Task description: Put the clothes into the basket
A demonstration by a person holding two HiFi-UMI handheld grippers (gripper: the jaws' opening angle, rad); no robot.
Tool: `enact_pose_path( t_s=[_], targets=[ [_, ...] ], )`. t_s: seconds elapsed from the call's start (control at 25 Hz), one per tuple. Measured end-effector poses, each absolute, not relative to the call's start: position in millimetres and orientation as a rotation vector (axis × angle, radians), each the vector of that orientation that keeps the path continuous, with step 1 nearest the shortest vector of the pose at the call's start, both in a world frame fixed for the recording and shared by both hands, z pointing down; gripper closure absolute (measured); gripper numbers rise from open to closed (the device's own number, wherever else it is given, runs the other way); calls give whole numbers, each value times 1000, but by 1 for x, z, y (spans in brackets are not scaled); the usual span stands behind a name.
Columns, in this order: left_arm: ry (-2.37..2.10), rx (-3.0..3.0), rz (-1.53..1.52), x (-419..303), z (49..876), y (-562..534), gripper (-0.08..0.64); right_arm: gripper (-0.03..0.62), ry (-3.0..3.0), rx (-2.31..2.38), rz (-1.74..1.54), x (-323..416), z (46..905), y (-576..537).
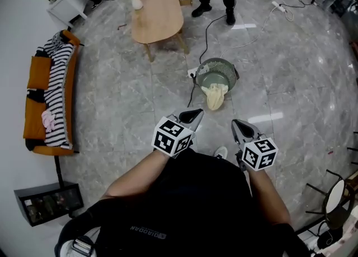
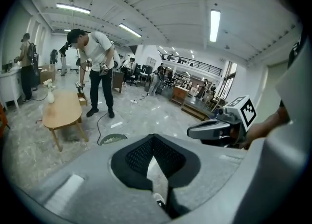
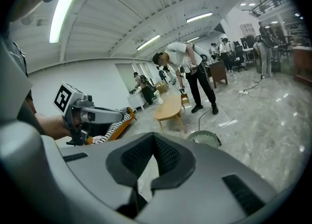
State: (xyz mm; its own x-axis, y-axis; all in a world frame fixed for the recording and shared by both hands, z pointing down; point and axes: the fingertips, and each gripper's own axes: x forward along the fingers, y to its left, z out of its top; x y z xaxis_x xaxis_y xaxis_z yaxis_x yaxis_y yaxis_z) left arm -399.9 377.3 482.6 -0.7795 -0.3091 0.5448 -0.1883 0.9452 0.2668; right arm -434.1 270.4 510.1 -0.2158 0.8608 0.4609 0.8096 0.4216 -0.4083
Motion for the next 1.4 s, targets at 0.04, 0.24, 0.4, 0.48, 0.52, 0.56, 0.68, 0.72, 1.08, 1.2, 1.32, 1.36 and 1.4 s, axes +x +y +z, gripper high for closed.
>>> enact_pose_path(
  t_s=[0.04, 0.24, 0.4, 0.48, 0.52, 0.56, 0.68, 0.72, 1.08, 1.2, 1.32, 1.36, 1.4],
  targets=[
    [-2478, 356, -252, -397, 484, 383, 560, 577, -2046, -1398, 110, -433, 511, 276],
    [-2462, 388, -256, -391, 490, 402, 560, 577, -2055, -1380, 125, -426, 510, 300],
    [-2465, 417, -261, -393, 490, 412, 560, 577, -2068, -1361, 117, -424, 510, 311],
    [-2465, 421, -266, -393, 492, 416, 560, 577, -2074, -1355, 110, -424, 509, 316],
    [-2464, 422, -268, -393, 493, 418, 560, 577, -2078, -1352, 108, -425, 508, 318],
    [-2464, 421, -270, -394, 494, 420, 560, 578, -2082, -1350, 107, -425, 508, 319],
    [-2464, 425, -273, -393, 495, 422, 560, 577, -2088, -1345, 104, -425, 507, 324],
    [-2466, 429, -272, -394, 494, 423, 560, 578, -2089, -1345, 99, -425, 507, 324],
    [-2473, 451, -258, -395, 490, 421, 560, 578, -2093, -1348, 69, -425, 509, 326],
    [-2472, 455, -252, -393, 489, 422, 560, 578, -2091, -1348, 67, -424, 509, 327],
    [-2474, 452, -250, -393, 489, 425, 560, 578, -2093, -1348, 65, -424, 509, 328],
    [-2477, 451, -250, -393, 489, 426, 560, 578, -2094, -1349, 64, -424, 509, 328],
    [-2479, 450, -250, -393, 488, 426, 560, 578, -2094, -1348, 63, -423, 509, 328]
  ],
)
